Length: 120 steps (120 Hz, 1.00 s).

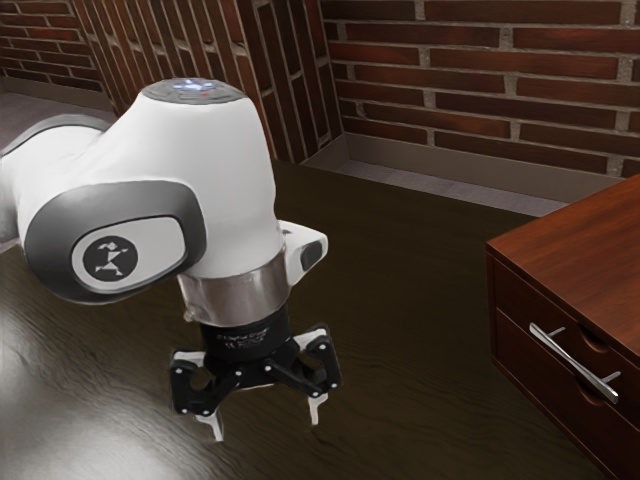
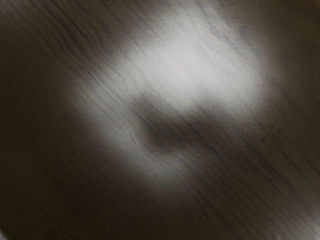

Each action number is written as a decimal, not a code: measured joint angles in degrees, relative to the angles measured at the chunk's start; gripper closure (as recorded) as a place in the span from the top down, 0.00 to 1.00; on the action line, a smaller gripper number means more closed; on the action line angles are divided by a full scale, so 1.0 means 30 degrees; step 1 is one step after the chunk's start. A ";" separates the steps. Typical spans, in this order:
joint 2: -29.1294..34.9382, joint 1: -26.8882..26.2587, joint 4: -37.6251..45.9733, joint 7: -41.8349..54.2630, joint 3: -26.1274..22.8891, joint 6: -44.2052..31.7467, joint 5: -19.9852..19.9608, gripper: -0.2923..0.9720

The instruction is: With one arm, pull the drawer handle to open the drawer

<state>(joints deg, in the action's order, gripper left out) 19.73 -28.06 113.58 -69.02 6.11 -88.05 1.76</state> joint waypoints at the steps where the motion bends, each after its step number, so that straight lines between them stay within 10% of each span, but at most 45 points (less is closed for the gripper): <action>1: -0.0051 -0.0004 -0.0047 -0.0137 -0.0010 -0.0040 0.0002 0.77; 120: -0.5679 0.0102 -0.4398 -0.7926 -0.0336 -0.4503 -0.0624 0.77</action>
<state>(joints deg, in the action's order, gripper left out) 2.69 -27.75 100.39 -92.79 5.10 -101.56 -0.11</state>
